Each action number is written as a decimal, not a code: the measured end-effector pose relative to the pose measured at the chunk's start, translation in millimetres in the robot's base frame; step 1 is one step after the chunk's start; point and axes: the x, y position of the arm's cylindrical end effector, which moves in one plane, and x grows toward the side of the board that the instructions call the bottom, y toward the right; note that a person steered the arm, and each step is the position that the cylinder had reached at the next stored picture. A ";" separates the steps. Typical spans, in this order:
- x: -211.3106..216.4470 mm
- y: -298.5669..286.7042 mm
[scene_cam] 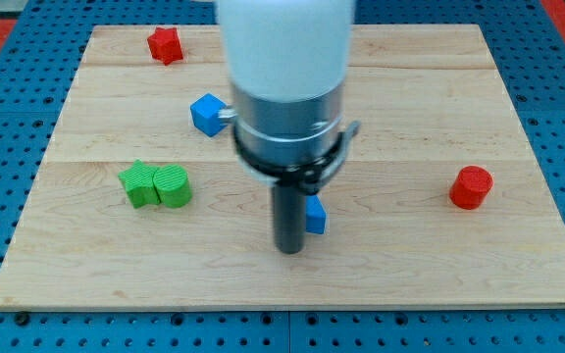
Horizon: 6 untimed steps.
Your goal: Drag the blue triangle towards the bottom of the blue cube
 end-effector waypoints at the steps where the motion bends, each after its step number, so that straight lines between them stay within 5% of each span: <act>1: -19.9 15.9; 3: -87.3 13.7; 5: -108.3 43.7; 6: -126.0 -12.0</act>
